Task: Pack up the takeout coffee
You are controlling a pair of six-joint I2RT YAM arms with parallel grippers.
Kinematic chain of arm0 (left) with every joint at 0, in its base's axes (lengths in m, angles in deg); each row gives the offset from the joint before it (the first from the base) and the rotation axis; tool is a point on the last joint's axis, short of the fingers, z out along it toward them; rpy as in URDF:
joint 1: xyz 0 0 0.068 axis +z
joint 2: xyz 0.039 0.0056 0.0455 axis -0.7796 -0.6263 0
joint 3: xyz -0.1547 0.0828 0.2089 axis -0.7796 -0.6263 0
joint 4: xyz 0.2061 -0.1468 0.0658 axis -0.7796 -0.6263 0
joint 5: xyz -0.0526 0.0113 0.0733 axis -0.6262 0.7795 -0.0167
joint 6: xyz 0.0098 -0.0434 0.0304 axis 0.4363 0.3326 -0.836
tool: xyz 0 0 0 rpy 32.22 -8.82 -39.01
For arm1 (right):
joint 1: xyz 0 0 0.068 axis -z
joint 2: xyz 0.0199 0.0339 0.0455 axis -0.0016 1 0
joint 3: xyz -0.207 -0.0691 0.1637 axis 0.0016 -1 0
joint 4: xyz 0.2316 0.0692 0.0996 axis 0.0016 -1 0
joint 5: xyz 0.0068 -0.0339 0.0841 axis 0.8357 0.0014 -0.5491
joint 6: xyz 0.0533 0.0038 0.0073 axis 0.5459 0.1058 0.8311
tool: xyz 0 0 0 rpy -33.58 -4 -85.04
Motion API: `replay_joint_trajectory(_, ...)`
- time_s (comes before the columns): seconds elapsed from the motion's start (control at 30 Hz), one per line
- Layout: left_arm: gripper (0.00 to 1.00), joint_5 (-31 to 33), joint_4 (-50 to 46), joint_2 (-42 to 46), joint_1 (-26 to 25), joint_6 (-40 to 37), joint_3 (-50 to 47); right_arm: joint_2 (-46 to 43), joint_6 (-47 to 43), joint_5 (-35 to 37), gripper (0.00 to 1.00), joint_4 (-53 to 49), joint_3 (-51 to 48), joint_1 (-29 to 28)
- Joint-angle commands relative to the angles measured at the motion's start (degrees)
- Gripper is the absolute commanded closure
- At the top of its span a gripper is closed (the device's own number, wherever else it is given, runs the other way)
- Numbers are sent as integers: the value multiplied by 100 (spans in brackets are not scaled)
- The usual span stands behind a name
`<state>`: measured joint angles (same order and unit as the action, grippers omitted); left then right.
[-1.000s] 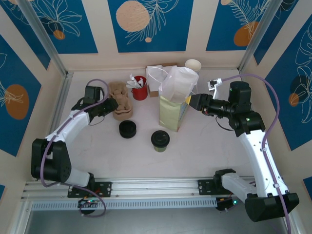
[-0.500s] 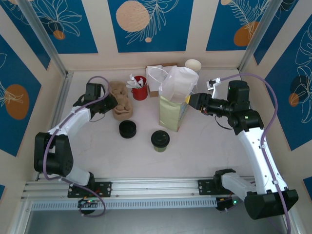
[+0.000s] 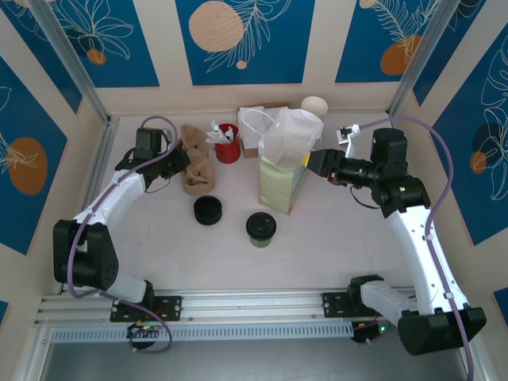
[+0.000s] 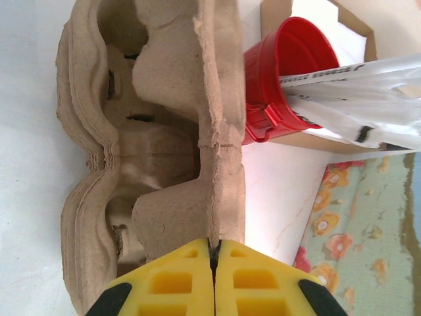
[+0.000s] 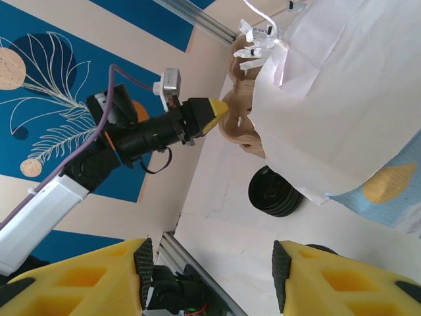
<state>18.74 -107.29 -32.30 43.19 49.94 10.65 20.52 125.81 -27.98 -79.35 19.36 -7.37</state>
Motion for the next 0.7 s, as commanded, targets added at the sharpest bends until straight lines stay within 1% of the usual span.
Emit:
replay_joint_trajectory(0.0, 95, 33, -361, 496, 87, -112, 365, 4, 43, -220, 47, 12, 158, 26)
replay_joint_trajectory(0.17, 96, 248, -884, 1062, 85, -189, 580, -20, 92, -303, 47, 225, 160, 19)
replay_joint_trajectory(0.33, 100, 173, -1267, 1629, 89, -319, 874, -40, 203, -461, 47, 655, 136, -36)
replay_joint_trajectory(0.53, 100, -453, -1228, 2300, 78, -425, 1211, -28, 174, -500, 47, 1224, 215, -325)
replay_joint_trajectory(0.67, 100, -1008, -929, 2626, 69, -315, 1337, 6, 87, -439, 47, 1558, 280, -566)
